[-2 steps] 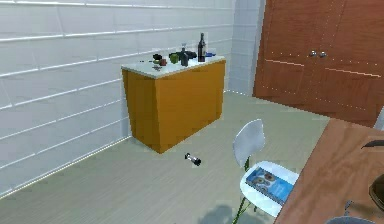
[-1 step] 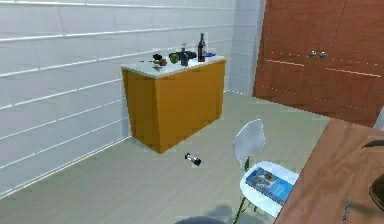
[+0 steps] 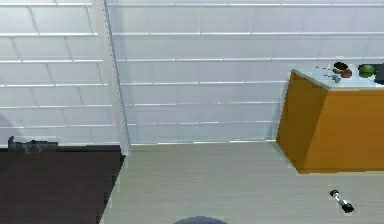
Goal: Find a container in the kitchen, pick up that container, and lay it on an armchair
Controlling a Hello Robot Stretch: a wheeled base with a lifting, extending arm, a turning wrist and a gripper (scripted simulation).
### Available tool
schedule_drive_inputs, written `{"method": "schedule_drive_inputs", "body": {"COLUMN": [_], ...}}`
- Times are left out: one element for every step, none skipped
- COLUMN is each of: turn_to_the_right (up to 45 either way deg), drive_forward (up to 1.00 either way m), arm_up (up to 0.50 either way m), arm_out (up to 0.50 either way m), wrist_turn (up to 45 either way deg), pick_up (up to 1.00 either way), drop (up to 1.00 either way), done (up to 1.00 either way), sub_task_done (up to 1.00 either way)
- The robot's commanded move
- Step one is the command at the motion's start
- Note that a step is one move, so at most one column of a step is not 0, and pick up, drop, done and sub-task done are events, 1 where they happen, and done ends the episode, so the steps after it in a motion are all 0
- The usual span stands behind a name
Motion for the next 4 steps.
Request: {"method": "schedule_drive_inputs", "body": {"turn_to_the_right": [-15.0,0.0,-45.0,-24.0], "drive_forward": [0.0,0.45,0.0,0.0], "arm_up": [0.0,0.0,0.0,0.0], "arm_out": [0.0,0.0,0.0,0.0], "wrist_turn": [0.0,0.0,0.0,0.0], "pick_up": [0.0,0.0,0.0,0.0], "drop": [0.0,0.0,0.0,0.0], "done": [0.0,0.0,0.0,0.0], "sub_task_done": [0.0,0.0,0.0,0.0]}}
